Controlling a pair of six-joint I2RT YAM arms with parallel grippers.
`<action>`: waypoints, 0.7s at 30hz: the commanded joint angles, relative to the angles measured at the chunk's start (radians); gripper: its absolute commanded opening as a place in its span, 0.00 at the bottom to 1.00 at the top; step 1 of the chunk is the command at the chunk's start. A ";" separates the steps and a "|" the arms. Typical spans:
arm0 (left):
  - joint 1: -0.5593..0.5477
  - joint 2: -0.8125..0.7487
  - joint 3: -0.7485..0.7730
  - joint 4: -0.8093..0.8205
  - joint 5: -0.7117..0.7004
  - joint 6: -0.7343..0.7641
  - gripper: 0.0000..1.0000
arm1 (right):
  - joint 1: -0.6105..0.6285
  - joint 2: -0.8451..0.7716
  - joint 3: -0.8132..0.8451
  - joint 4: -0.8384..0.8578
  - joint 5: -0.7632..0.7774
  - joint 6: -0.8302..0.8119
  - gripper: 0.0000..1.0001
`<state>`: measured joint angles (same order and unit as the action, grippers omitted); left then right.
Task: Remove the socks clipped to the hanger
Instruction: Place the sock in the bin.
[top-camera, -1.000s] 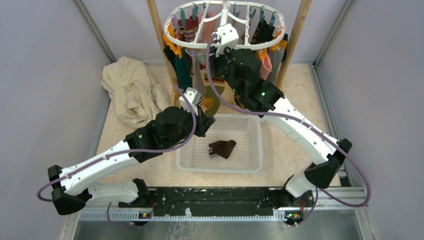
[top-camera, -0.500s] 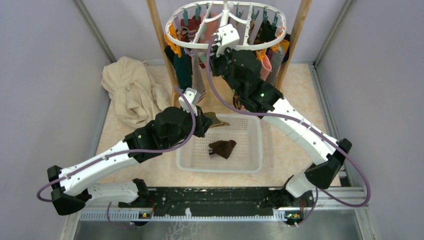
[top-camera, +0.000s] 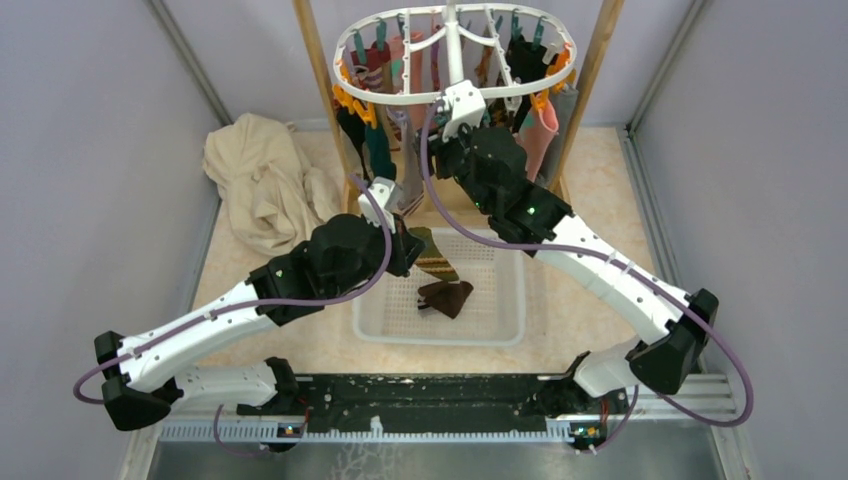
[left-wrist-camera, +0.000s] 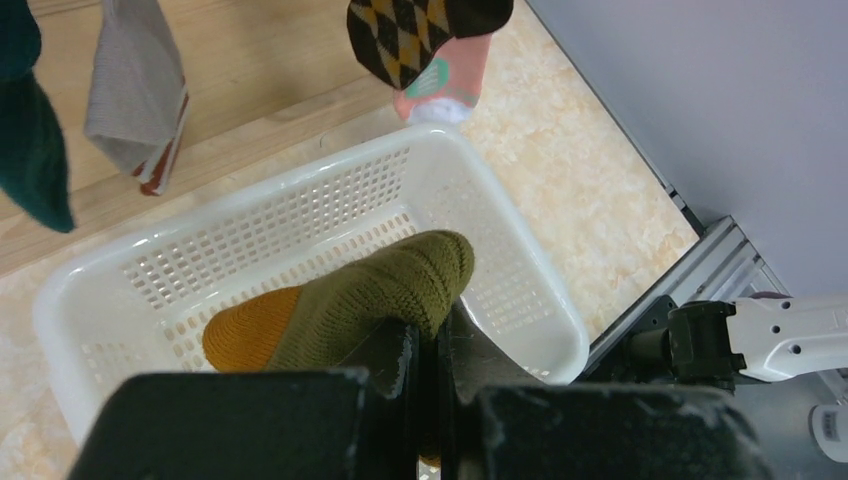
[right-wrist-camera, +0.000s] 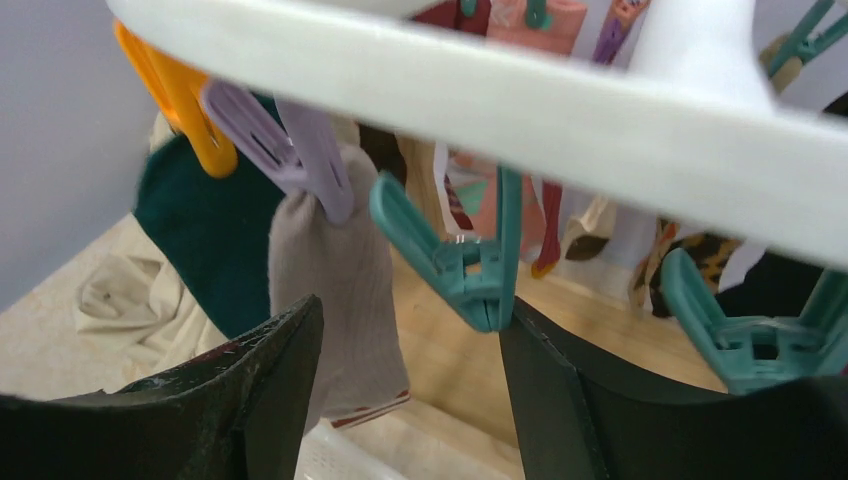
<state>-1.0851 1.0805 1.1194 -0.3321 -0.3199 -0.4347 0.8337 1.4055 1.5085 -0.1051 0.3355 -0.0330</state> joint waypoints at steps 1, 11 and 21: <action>-0.005 -0.021 0.043 -0.007 0.027 -0.017 0.04 | -0.001 -0.112 -0.056 0.034 -0.013 0.057 0.65; -0.004 -0.032 0.100 -0.037 0.086 -0.029 0.07 | -0.001 -0.389 -0.331 -0.054 0.012 0.197 0.66; -0.003 -0.005 -0.056 -0.036 -0.061 -0.076 0.08 | -0.001 -0.547 -0.469 -0.162 0.023 0.309 0.65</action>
<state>-1.0851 1.0664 1.1240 -0.3603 -0.2966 -0.4763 0.8337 0.9028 1.0725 -0.2348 0.3473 0.2123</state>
